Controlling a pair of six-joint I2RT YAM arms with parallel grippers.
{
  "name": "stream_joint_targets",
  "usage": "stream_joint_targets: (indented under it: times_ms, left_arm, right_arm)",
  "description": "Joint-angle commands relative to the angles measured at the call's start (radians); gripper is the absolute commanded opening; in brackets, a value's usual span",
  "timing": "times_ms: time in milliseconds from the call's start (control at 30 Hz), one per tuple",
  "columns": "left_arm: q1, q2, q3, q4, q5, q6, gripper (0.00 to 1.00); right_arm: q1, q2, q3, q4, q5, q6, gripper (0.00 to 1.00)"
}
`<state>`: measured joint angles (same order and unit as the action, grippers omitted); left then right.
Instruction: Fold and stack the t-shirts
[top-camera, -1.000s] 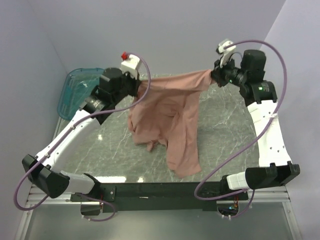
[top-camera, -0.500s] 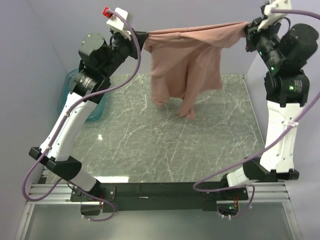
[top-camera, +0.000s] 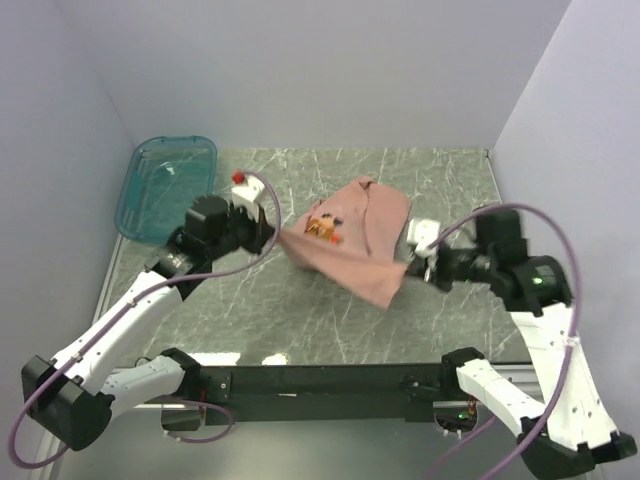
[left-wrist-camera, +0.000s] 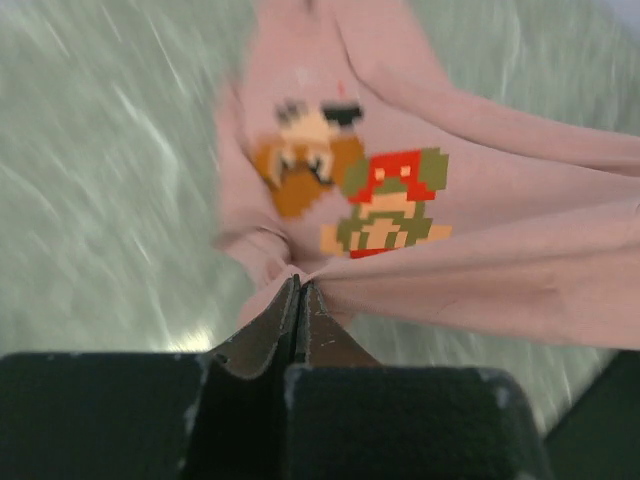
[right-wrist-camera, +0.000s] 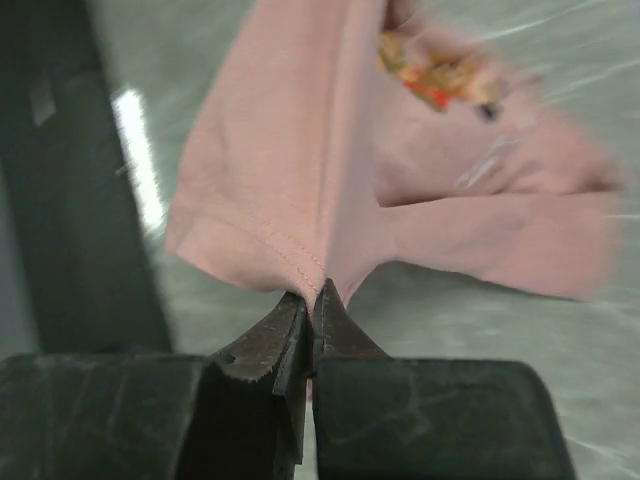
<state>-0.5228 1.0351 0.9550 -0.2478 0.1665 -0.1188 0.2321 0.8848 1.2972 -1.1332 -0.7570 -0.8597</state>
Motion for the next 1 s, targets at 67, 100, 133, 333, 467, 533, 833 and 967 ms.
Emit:
stream_joint_targets:
  times_ms: [67, 100, 133, 333, 467, 533, 833, 967]
  left_arm:
    - [0.007, -0.023, -0.093, -0.1, 0.186, -0.139, 0.0]
    - [0.007, -0.02, -0.087, -0.125, 0.205, -0.145, 0.0]
    - [0.007, -0.018, -0.085, -0.131, 0.237, -0.151, 0.0]
    - [0.006, 0.023, -0.098, -0.169, 0.317, -0.148, 0.0]
    - [0.006, 0.034, -0.114, -0.17, 0.332, -0.154, 0.0]
    - [0.006, 0.029, -0.124, -0.163, 0.334, -0.157, 0.01]
    - [0.006, 0.034, -0.125, -0.163, 0.329, -0.154, 0.03]
    - [0.006, 0.023, -0.121, -0.174, 0.295, -0.154, 0.11]
  right_arm:
    - [0.156, -0.024, -0.209, -0.063, -0.007, -0.101, 0.0]
    - [0.195, -0.023, -0.243, -0.056, 0.002, -0.093, 0.0]
    - [0.21, -0.012, -0.254, -0.048, 0.011, -0.073, 0.0]
    - [0.276, 0.031, -0.299, 0.022, 0.07, -0.021, 0.0]
    - [0.28, 0.051, -0.311, 0.049, 0.11, -0.01, 0.0]
    - [0.28, 0.055, -0.315, 0.056, 0.117, -0.007, 0.0]
    - [0.28, 0.056, -0.343, 0.089, 0.14, 0.016, 0.04]
    - [0.28, 0.045, -0.358, 0.101, 0.189, 0.022, 0.18]
